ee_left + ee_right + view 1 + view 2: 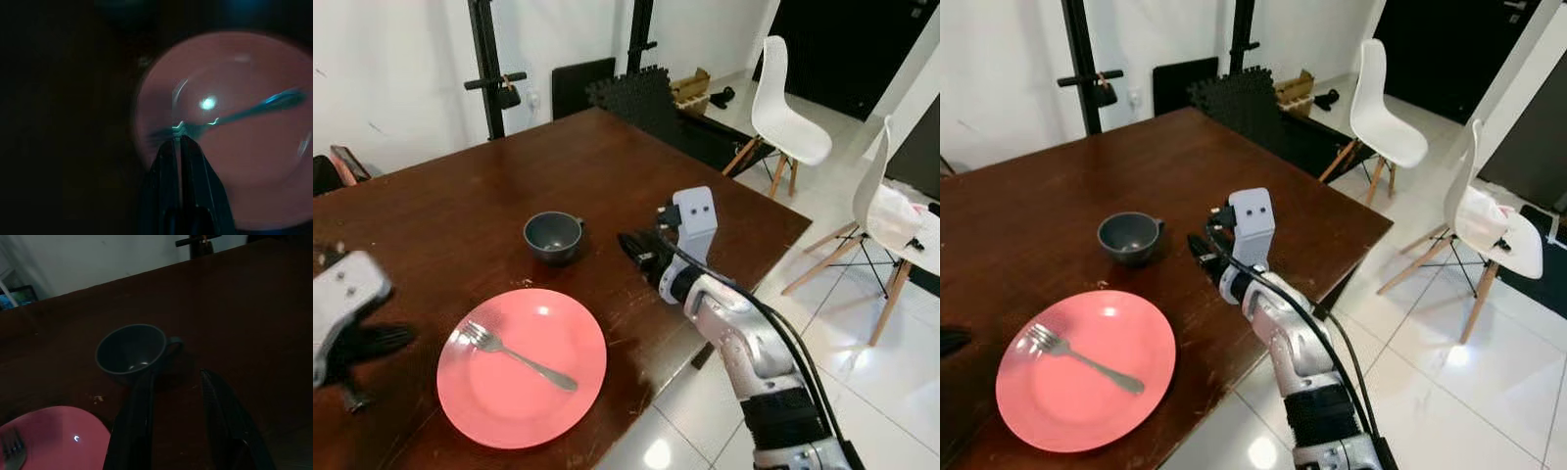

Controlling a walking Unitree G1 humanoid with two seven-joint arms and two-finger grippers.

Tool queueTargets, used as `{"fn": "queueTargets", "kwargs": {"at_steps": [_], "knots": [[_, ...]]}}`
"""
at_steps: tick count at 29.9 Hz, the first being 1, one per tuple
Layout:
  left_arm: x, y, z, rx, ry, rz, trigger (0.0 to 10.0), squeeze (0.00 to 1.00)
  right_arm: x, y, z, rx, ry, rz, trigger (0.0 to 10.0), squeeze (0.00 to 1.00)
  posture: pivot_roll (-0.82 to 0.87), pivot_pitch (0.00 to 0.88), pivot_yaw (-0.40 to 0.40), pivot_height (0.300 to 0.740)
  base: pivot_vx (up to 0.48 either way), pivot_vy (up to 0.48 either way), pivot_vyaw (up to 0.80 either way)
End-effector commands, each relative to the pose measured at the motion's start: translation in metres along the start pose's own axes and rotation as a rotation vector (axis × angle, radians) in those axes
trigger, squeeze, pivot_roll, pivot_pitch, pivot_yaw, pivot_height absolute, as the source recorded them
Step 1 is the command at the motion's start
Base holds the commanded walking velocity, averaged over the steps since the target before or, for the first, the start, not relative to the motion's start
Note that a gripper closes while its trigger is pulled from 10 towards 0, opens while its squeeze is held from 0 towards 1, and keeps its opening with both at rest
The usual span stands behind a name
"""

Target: Setting the table

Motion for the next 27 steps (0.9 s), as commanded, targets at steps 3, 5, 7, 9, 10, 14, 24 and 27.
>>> {"fn": "queueTargets", "kwargs": {"at_steps": [3,5,7,9,10,14,24,27], "knots": [[-0.042,0.006,-0.014,0.108,0.082,-0.104,10.0,0.00,0.001,0.003,0.005,-0.012,0.019,-0.022,10.0,0.00,0.09,0.133,-0.045,0.740,0.000,0.000,0.00],[-0.050,0.009,-0.012,0.131,0.123,-0.134,10.0,0.00,0.000,0.004,0.004,-0.013,0.015,-0.026,10.0,0.00,0.09,0.132,-0.042,0.740,0.000,0.000,0.00],[-0.056,0.013,-0.012,0.150,0.149,-0.166,10.0,0.00,0.000,0.005,0.003,-0.017,0.007,-0.031,10.0,0.00,0.08,0.131,-0.042,0.740,0.000,0.000,0.00],[-0.069,0.032,-0.019,0.204,0.160,-0.263,10.0,0.00,0.001,0.007,-0.006,-0.035,-0.042,-0.045,10.0,0.00,0.08,0.129,-0.039,0.740,0.000,0.000,0.00],[-0.073,0.036,-0.021,0.234,0.165,-0.285,10.0,0.00,0.001,0.007,-0.009,-0.045,-0.057,-0.047,10.0,0.00,0.08,0.127,-0.037,0.740,0.000,0.000,0.00],[-0.084,0.044,-0.020,0.316,0.225,-0.331,10.0,0.00,0.001,0.006,-0.014,-0.063,-0.086,-0.049,10.0,0.00,0.08,0.124,-0.034,0.740,0.000,0.000,0.00],[-0.106,0.048,-0.017,0.421,0.358,-0.355,10.0,0.00,0.002,-0.001,-0.024,-0.106,-0.150,-0.034,10.0,0.00,0.07,0.114,-0.032,0.740,0.000,0.000,0.00],[-0.108,0.050,-0.019,0.417,0.371,-0.359,10.0,0.00,0.003,-0.004,-0.030,-0.117,-0.179,-0.027,10.0,0.00,0.07,0.113,-0.033,0.740,0.000,0.000,0.00]]}}
Point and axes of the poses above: a point about 5 cm out from each wrist's last joint towards the gripper, its own x axis pointing back from the gripper into the wrist, its own y axis along the axis of the wrist's last joint, z = x × y, the point moved 6 cm from there along -x, pointing out of the wrist towards the gripper, and after that the axes turned 9 degrees about x, right-handed, at the moved point
